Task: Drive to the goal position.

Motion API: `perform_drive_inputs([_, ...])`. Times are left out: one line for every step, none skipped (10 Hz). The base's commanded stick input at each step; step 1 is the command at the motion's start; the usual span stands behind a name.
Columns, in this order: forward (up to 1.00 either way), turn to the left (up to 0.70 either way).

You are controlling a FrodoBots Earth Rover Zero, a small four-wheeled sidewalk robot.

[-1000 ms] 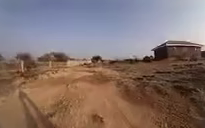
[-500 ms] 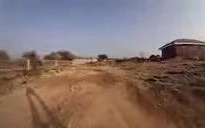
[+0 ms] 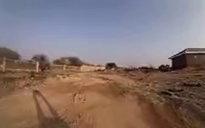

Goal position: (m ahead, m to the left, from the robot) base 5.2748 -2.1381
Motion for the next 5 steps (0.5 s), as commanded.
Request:
perform_drive_inputs([0.70,0.00])
perform_drive_inputs([0.70,0.00])
perform_drive_inputs([0.70,0.00])
perform_drive_inputs([0.70,0.00])
perform_drive_inputs([0.70,0.00])
